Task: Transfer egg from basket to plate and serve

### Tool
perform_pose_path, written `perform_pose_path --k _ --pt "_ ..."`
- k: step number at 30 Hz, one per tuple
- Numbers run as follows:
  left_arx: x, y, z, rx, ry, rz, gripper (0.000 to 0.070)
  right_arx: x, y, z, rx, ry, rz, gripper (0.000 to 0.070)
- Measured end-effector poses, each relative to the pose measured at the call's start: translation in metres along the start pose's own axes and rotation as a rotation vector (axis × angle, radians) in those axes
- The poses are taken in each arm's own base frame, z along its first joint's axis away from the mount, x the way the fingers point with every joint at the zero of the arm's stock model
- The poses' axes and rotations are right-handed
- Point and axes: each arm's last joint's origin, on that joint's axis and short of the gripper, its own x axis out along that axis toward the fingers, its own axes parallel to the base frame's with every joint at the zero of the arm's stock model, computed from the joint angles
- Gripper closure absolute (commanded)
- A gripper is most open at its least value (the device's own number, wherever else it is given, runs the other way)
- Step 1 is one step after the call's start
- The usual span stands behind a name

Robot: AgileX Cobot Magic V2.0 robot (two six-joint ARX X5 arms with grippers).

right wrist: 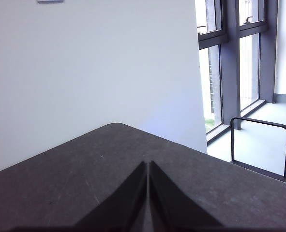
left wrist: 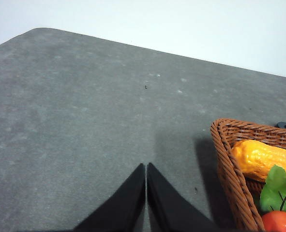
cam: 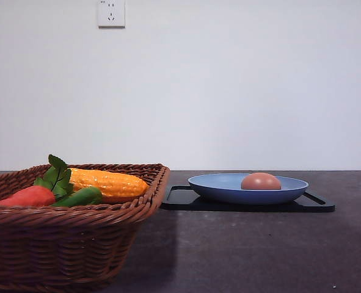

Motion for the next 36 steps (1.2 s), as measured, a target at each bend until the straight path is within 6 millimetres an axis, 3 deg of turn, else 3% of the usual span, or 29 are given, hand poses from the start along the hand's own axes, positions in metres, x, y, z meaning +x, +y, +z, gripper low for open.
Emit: perform_pose_path --k 8,13,20,24,32,36 --pt "0.0 0.0 0.0 0.0 0.0 0.0 0.07 0.0 0.0 0.0 -0.006 0.002 0.002 0.07" --pt "0.0 0.0 0.0 0.0 0.0 0.0 0.07 0.0 0.006 -0.011 -0.137 0.063 0.271 0.07" --pt "0.0 0.0 0.0 0.0 0.0 0.0 0.07 0.009 0.013 -0.06 -0.295 0.201 0.693 0.07" --pt "0.0 0.0 0.0 0.0 0.0 0.0 0.07 0.015 0.01 -0.085 -0.307 0.286 0.844 0.07" --pt "0.0 0.0 0.0 0.0 0.0 0.0 0.07 0.022 0.002 -0.12 -0.298 0.339 0.885 0.07" --pt "0.0 0.0 0.0 0.0 0.0 0.0 0.07 0.021 0.001 -0.124 -0.3 0.345 0.884 0.07"
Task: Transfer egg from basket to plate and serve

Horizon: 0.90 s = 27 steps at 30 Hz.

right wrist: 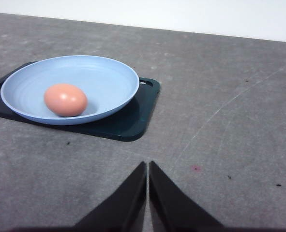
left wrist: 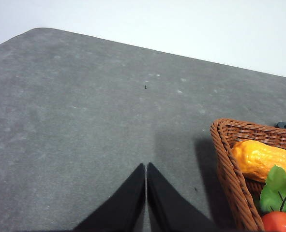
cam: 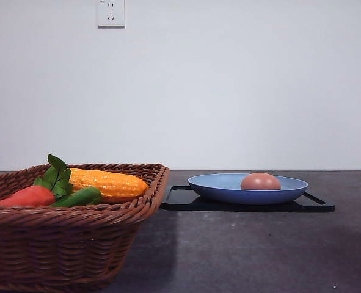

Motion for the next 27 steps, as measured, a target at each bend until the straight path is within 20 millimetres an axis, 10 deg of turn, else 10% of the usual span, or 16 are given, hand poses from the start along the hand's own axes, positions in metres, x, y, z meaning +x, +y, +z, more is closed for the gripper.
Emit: perform_pose_path --k 27 --pt "0.0 0.0 0.0 0.0 0.0 -0.001 0.07 -0.0047 -0.0013 0.0036 -0.012 -0.058 -0.067 0.07"
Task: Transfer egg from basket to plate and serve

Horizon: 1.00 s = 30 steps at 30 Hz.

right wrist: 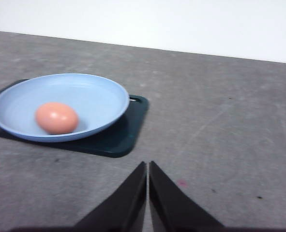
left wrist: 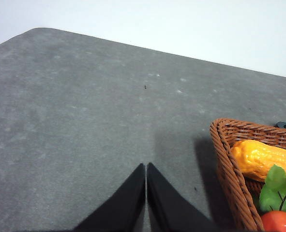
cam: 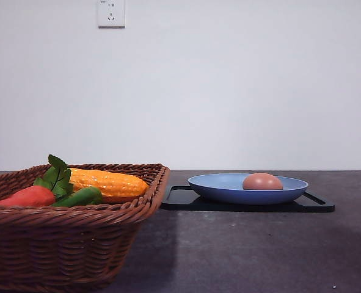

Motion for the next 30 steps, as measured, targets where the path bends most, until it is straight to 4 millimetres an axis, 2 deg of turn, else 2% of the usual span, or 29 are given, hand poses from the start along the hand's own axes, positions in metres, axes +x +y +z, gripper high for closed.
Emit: perform_pose_path --k 18,25,30 --pt "0.0 0.0 0.0 0.0 0.0 0.0 0.07 -0.002 -0.011 0.001 0.021 -0.007 -0.401 0.07" --pt "0.0 0.0 0.0 0.0 0.0 0.0 0.07 -0.002 -0.011 0.006 0.112 -0.069 -0.376 0.07" --pt "0.0 0.0 0.0 0.0 0.0 0.0 0.07 0.0 -0.005 0.004 0.119 -0.051 -0.165 0.07"
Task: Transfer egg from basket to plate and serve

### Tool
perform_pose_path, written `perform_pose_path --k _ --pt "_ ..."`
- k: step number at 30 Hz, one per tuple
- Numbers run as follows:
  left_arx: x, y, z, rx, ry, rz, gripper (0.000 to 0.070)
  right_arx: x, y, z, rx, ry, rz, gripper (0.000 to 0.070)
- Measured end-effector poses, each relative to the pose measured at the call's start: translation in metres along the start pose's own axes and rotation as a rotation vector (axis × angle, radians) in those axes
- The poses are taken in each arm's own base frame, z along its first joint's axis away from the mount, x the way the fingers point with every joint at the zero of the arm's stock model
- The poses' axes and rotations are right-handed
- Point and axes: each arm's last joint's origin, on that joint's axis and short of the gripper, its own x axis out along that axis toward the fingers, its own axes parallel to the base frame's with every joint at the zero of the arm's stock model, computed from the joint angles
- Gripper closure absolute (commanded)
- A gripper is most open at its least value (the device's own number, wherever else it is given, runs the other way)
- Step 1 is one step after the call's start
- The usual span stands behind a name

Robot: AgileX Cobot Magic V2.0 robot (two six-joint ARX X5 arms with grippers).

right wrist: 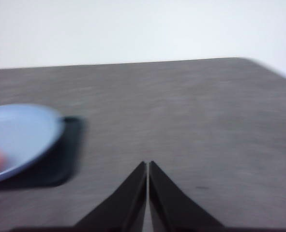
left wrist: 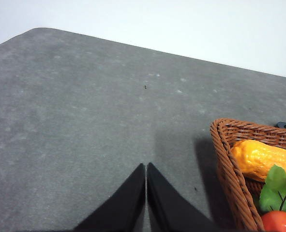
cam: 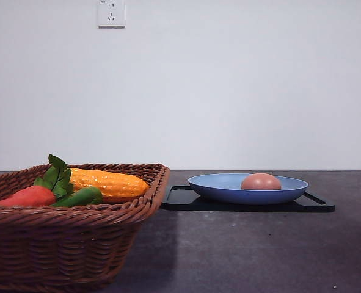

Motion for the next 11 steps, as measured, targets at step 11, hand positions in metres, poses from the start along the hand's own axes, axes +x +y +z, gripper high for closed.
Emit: perform_pose_path --k 11 --pt "0.0 0.0 0.0 0.0 0.0 0.0 0.07 -0.004 0.014 -0.005 -0.035 0.074 0.52 0.07"
